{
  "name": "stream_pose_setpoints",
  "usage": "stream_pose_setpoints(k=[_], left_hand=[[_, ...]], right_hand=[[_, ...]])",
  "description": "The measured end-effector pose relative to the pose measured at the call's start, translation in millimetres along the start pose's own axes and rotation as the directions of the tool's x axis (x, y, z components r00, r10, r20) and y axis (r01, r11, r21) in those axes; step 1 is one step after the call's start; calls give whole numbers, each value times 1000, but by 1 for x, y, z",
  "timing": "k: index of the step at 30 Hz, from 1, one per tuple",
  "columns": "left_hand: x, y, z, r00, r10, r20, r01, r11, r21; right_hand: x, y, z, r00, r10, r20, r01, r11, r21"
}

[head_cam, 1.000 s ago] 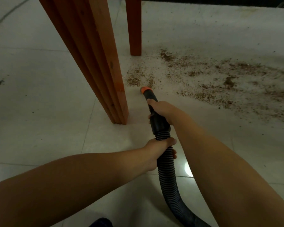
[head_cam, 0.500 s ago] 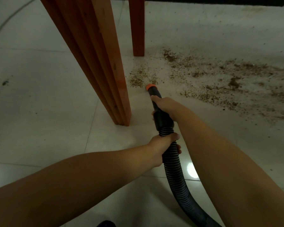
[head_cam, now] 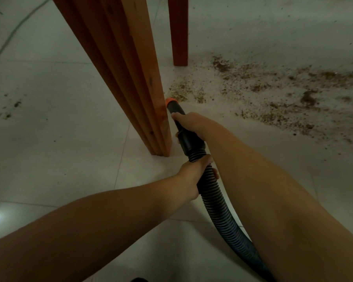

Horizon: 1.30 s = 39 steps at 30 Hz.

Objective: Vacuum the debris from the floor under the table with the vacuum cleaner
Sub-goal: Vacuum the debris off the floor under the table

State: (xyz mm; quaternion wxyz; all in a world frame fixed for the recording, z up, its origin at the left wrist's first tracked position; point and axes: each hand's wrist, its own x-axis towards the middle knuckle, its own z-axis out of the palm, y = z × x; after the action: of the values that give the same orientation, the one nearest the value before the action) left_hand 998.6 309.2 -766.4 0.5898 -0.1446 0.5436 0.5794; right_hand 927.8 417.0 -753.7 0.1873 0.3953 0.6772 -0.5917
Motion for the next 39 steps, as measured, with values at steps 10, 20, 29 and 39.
stream_pose_setpoints(k=[10, 20, 29, 39], left_hand=[[0, -13, 25, 997, -58, 54, 50, 989, 139], [7, -10, 50, 996, -75, 53, 67, 987, 147], [16, 10, 17, 999, -3, -44, 4, 1000, 10], [39, 21, 0, 991, 37, -128, -38, 999, -1]], right_hand=[[-6, 36, -38, 988, 62, -142, -51, 996, 77], [0, 46, -68, 969, 81, -233, -52, 991, 127], [16, 5, -25, 1000, -6, -27, 8, 997, 82], [36, -7, -11, 994, -106, 0, 105, 992, 74]])
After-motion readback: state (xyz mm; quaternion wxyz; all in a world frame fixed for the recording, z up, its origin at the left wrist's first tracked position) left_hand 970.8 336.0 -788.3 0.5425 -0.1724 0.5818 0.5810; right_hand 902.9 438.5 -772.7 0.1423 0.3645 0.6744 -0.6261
